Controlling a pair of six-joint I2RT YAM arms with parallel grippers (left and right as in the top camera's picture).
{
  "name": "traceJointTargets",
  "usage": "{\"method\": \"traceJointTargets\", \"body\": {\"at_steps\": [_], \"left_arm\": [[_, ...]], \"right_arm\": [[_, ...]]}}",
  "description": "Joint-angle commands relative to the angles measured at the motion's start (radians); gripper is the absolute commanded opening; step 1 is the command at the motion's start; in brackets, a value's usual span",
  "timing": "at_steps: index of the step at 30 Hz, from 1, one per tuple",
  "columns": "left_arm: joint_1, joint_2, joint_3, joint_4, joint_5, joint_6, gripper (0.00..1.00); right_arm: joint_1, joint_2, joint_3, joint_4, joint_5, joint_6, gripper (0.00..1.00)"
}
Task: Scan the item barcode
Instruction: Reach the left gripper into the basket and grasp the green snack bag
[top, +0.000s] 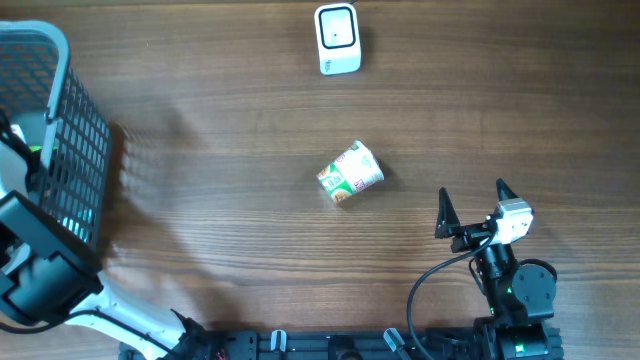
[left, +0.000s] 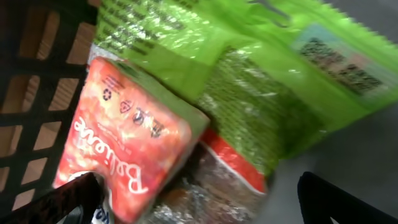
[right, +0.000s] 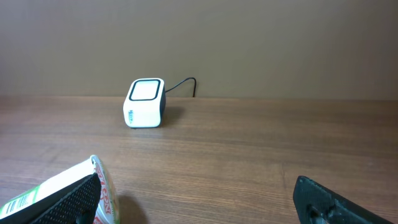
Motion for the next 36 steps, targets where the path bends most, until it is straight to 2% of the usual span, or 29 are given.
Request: {"method": "traceJointTargets", "body": {"at_steps": [1,2,4,5,7,10,15,16,17,18,19,20,23,29,33,34,35,36], "left_arm": [[0.052,0.026,-0.011,-0.003,0.077,0.02,1.0],[0.061,0.027,-0.012,-0.003,0.077,0.019,1.0],[0.074,0.027,-0.012,-0.011,0.08,0.016,0.9],[0.078,0.029,-0.012,-0.011,0.098,0.016,0.9],[0.079,0.033,-0.024,-0.01,0.179,0.016,0.92],[0.079,0.046,-0.061,-0.001,0.197,0.016,1.0],[0.055,0.057,-0.071,0.011,0.26,0.016,1.0],[0.046,0.057,-0.069,0.03,0.259,0.017,0.97],[0.039,0.056,-0.066,0.045,0.259,0.017,0.86],[0.028,0.056,-0.066,0.059,0.26,0.016,0.72],[0.017,0.057,-0.066,0.063,0.259,0.016,0.52],[0.006,0.057,-0.067,0.069,0.261,0.016,0.44],[-0.011,0.07,-0.07,0.073,0.263,0.016,0.62],[-0.011,0.149,-0.072,0.069,0.331,0.012,0.63],[-0.011,0.154,-0.072,0.076,0.37,0.01,0.4],[-0.011,0.153,-0.07,0.084,0.385,0.01,0.31],[-0.013,0.143,-0.058,0.083,0.409,0.009,0.04],[-0.013,0.129,-0.043,0.082,0.416,0.009,0.04]], "right_arm": [[-0.003,-0.004,-0.001,0.004,-0.008,0.002,1.0],[-0.003,-0.004,-0.001,0.004,-0.008,0.002,1.0],[-0.003,-0.004,-0.001,0.004,-0.008,0.002,1.0],[-0.003,-0.004,-0.001,0.004,-0.008,0.002,1.0],[-0.003,-0.004,-0.001,0.004,-0.008,0.002,1.0],[-0.003,-0.004,-0.001,0.004,-0.008,0.002,1.0],[-0.003,-0.004,-0.001,0.004,-0.008,0.002,1.0],[-0.003,-0.004,-0.001,0.004,-0.008,0.002,1.0],[-0.003,-0.004,-0.001,0.004,-0.008,0.002,1.0],[-0.003,-0.004,-0.001,0.004,-0.008,0.002,1.0],[-0.003,-0.004,-0.001,0.004,-0.008,0.002,1.0],[-0.003,-0.004,-0.001,0.004,-0.008,0.002,1.0],[-0.003,-0.004,-0.001,0.004,-0.008,0.002,1.0],[-0.003,-0.004,-0.001,0.004,-0.008,0.002,1.0],[-0.003,-0.004,-0.001,0.004,-0.008,0.002,1.0],[-0.003,-0.004,-0.001,0.004,-0.008,0.002,1.0],[-0.003,-0.004,-0.001,0.004,-0.008,0.002,0.99],[-0.003,-0.004,-0.001,0.004,-0.008,0.002,1.0]]}}
